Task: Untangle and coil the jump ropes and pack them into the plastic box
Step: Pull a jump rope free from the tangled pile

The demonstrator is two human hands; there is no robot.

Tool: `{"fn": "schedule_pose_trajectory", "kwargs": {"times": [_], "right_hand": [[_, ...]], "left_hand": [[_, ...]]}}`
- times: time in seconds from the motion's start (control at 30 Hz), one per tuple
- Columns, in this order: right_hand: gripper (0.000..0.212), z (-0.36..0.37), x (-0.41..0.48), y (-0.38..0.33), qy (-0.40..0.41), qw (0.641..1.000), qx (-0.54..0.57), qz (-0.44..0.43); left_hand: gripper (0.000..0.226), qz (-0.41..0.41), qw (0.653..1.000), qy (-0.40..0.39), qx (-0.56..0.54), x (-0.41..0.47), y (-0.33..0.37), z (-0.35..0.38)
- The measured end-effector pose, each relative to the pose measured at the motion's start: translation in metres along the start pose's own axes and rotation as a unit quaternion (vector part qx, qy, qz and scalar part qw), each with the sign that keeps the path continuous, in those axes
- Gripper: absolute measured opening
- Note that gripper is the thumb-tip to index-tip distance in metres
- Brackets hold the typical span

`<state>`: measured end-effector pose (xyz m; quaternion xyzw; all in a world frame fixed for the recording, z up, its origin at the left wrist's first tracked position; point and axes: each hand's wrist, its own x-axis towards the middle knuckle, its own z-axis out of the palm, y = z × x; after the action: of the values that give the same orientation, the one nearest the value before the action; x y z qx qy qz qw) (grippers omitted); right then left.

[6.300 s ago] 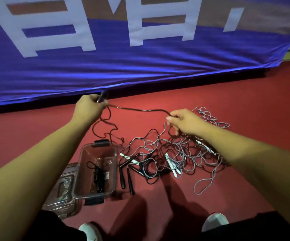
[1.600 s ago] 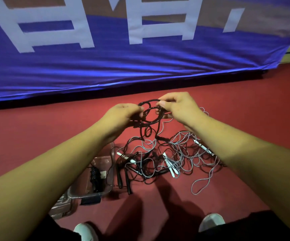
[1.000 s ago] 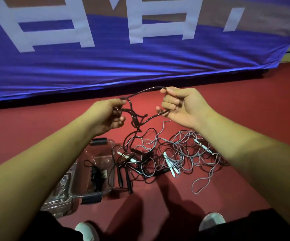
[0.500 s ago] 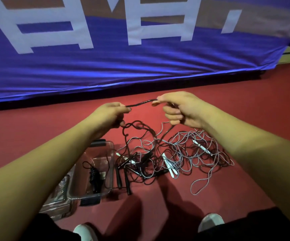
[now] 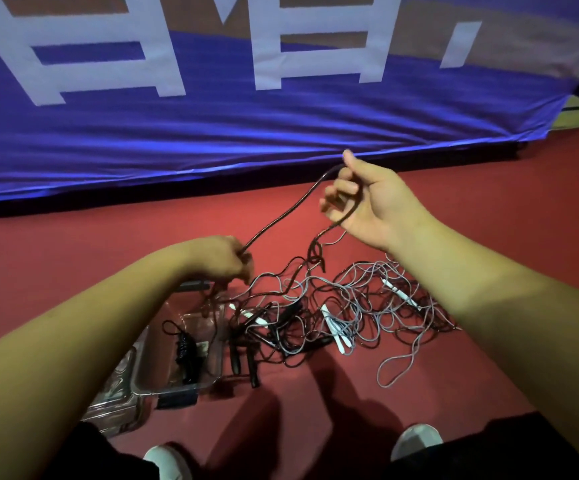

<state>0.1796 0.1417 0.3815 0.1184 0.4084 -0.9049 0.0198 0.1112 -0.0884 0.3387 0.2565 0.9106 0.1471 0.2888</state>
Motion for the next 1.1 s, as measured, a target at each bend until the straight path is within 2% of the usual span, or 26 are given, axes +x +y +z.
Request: {"fn": "schedule_pose_trajectory", "kwargs": {"times": [0.07,0.13,0.23,0.3,0.37,0.4,0.47,0.5,0.53,0.57,0.63,0.7,0.77,0.83,0.9,0.93,0.97,1.03,1.07,1.1], "right_hand": [[0.024,-0.003,0.000,-0.003,0.018,0.999,0.042,-0.027],[0.022,-0.005,0.001,-0.007,0.022,0.996,0.073,-0.040],[0.023,-0.003,0.002,-0.008,0.022,0.998,0.047,-0.042],[0.026,0.004,0.001,-0.003,-0.018,0.997,0.071,-0.028],[0.030,0.012,-0.001,0.002,-0.066,0.994,0.086,-0.016],[0.031,0.017,-0.003,0.004,-0.082,0.993,0.084,-0.011],[0.033,0.023,-0.005,0.006,-0.091,0.991,0.095,-0.011],[0.033,0.025,-0.006,0.006,-0.087,0.990,0.109,-0.015],[0.032,0.025,-0.007,0.006,-0.075,0.989,0.126,-0.019],[0.031,0.023,-0.007,0.005,-0.052,0.987,0.147,-0.025],[0.031,0.012,-0.004,0.000,0.021,0.984,0.171,-0.039],[0.033,-0.006,0.002,-0.009,0.092,0.981,0.162,-0.060],[0.032,-0.022,0.009,-0.017,0.153,0.980,0.084,-0.094],[0.029,-0.031,0.011,-0.016,0.212,0.968,-0.072,-0.114],[0.022,-0.036,0.014,-0.010,0.239,0.919,-0.284,-0.131],[0.017,-0.037,0.016,-0.006,0.226,0.866,-0.423,-0.140],[0.016,-0.040,0.015,-0.002,0.198,0.784,-0.571,-0.138],[0.034,-0.040,0.012,0.003,0.161,0.564,-0.801,-0.116],[0.044,-0.034,0.011,0.006,0.139,0.502,-0.843,-0.134],[0.051,-0.024,0.008,0.009,0.086,0.486,-0.854,-0.167]], "left_hand": [[0.013,0.007,1.000,-0.004,0.016,-0.001,-0.008,0.005],[0.016,0.041,0.995,0.039,-0.077,-0.002,-0.010,0.011],[0.022,0.135,0.966,0.123,-0.183,0.003,0.005,0.018],[0.039,0.178,0.941,0.135,-0.253,0.004,0.025,0.027],[0.058,0.205,0.894,0.102,-0.386,0.000,0.044,0.034],[0.064,0.226,0.856,0.058,-0.462,-0.002,0.049,0.037],[0.063,0.243,0.778,-0.064,-0.576,-0.003,0.051,0.041],[0.054,0.241,0.761,-0.121,-0.590,-0.005,0.050,0.043],[0.041,0.238,0.764,-0.161,-0.578,-0.007,0.050,0.045],[0.027,0.229,0.785,-0.175,-0.548,-0.005,0.047,0.047],[0.013,0.196,0.855,-0.168,-0.449,-0.003,0.039,0.048],[0.016,0.154,0.927,-0.134,-0.315,0.003,0.023,0.049],[0.019,0.090,0.955,-0.114,-0.259,0.006,0.008,0.047],[0.021,0.063,0.971,-0.088,-0.213,0.004,0.003,0.041],[0.021,0.075,0.981,-0.028,-0.175,0.003,0.008,0.033],[0.020,0.080,0.980,-0.006,-0.181,0.003,0.013,0.029],[0.020,0.079,0.977,0.002,-0.197,0.002,0.018,0.026],[0.021,0.077,0.976,-0.005,-0.201,0.002,0.026,0.024],[0.021,0.076,0.979,-0.008,-0.189,0.002,0.029,0.024],[0.021,0.076,0.980,-0.008,-0.182,0.001,0.032,0.024]]}}
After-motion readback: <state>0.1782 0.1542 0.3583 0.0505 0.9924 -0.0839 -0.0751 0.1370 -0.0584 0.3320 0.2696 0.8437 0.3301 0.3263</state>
